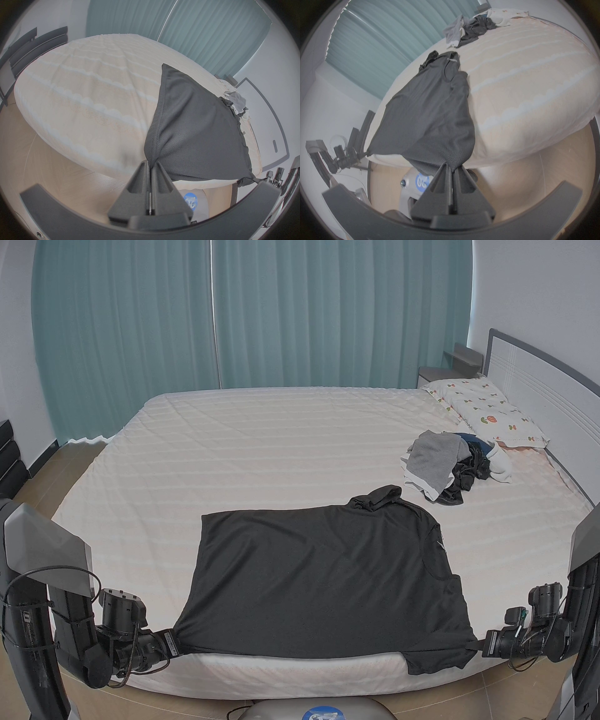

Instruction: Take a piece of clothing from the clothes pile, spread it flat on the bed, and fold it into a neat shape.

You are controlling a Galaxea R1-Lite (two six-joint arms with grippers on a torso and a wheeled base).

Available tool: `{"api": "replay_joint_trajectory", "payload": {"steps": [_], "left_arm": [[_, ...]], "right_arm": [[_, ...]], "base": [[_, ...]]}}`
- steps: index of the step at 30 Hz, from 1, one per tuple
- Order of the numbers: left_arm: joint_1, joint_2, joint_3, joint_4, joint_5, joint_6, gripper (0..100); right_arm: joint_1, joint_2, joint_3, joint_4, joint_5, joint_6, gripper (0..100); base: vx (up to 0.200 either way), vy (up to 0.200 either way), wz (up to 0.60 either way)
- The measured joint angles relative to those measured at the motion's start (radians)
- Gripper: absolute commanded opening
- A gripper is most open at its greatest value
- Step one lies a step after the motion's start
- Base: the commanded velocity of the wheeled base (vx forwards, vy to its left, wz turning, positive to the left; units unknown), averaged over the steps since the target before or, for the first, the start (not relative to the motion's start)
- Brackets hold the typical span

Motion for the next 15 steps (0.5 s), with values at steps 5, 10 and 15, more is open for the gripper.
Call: {"api": "replay_joint_trajectory", "payload": {"steps": [5, 10, 15], "left_arm": [[-0.023, 0.01, 0.013, -0.001, 0.0, 0.006, 0], [-0.052, 0.019, 0.053, -0.001, 0.002, 0.07, 0], [-0.058, 0.027, 0.085, -0.001, 0.04, 0.105, 0]], "right_arm": [[-0.008, -0.05, 0.0, 0.109, -0.024, -0.097, 0], [-0.021, -0.074, 0.0, 0.144, -0.041, -0.135, 0], [-0.039, -0.085, 0.0, 0.207, -0.047, -0.202, 0]], "base": [[0.0, 0.0, 0.0], [0.0, 0.0, 0.0], [0.0, 0.0, 0.0]]}}
